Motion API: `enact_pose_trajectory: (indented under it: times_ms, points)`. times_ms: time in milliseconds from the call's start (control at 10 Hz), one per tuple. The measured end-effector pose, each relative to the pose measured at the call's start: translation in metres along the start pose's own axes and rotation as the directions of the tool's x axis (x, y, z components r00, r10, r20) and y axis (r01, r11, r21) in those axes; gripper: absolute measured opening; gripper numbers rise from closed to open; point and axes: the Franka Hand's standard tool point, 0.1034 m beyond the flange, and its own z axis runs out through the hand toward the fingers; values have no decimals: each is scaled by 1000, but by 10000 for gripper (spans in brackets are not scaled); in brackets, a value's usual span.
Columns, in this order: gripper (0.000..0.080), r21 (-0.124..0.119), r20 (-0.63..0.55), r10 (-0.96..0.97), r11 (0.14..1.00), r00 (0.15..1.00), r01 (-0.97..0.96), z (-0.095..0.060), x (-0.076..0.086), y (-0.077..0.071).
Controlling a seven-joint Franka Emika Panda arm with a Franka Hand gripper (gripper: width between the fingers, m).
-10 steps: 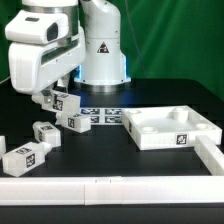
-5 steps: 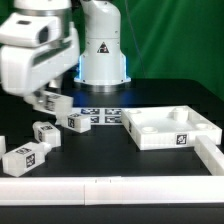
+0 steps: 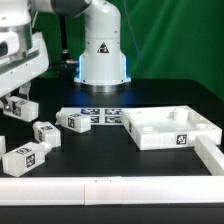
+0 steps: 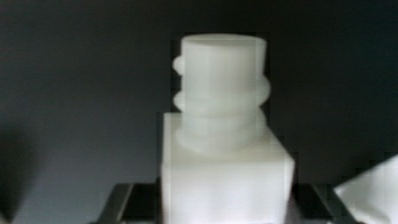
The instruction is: Assemble one leg
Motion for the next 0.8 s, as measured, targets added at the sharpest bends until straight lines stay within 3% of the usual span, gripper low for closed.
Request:
enact_pose_trajectory:
  times_ms: [200, 700, 800]
  points:
    - [287, 18, 4, 1, 1000, 1000, -1, 13, -7, 5]
    - [287, 29, 5, -11, 1000, 1000, 10, 15, -2, 5]
    - [442, 29, 5, -11, 1000, 1000, 10, 15, -2, 5]
